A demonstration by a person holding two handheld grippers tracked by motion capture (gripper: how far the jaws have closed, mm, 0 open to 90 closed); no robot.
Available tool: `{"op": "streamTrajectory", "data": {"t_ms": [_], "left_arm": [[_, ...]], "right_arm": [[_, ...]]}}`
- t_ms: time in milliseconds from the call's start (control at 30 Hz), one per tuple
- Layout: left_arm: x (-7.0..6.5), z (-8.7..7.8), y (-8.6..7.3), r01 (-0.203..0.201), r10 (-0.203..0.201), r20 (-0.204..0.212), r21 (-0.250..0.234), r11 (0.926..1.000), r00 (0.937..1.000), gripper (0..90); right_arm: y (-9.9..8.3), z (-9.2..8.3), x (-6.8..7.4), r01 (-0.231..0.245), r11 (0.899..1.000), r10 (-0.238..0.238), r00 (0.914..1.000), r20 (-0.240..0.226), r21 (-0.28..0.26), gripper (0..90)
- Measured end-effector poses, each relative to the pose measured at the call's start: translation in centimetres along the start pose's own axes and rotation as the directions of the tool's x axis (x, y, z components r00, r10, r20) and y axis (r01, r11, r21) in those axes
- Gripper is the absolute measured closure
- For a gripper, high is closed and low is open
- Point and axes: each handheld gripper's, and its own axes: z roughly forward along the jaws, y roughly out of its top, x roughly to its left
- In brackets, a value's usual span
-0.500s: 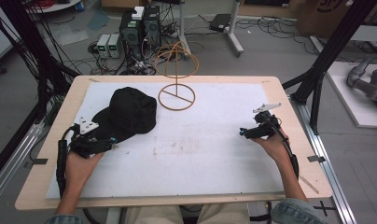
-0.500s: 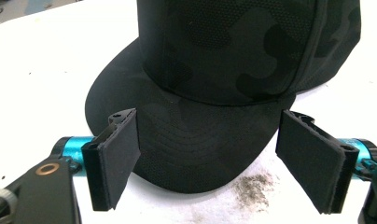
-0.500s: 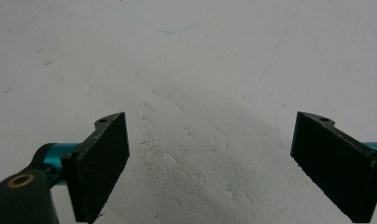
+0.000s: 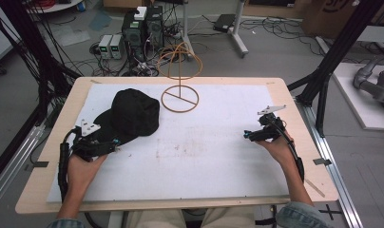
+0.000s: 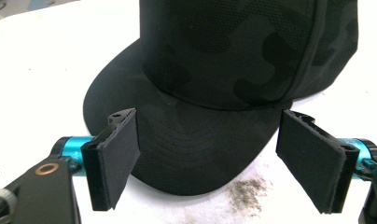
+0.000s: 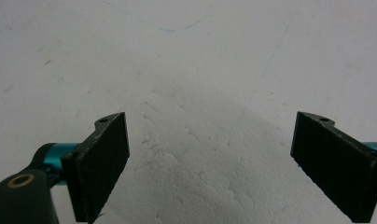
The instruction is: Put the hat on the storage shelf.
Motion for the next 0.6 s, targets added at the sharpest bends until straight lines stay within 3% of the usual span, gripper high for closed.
{"op": "streamTrajectory", "data": {"t_ms": [200,600], "left_arm": [[0.22,-0.28,0.2,0.006,-0.005,0.036,-0.017,0.9998,0.9994,26.9],[0.39,0.21,0.75,-0.032,0.036,0.077,-0.051,0.9982,0.9964,30.1]], "right_arm": [[0.03,0.15,0.03,0.004,1.0,-0.004,1.0,-0.008,0.006,11.1],[-0.09,0.09,-0.18,-0.01,1.0,0.01,0.9998,-0.016,0.006,11.1]]}}
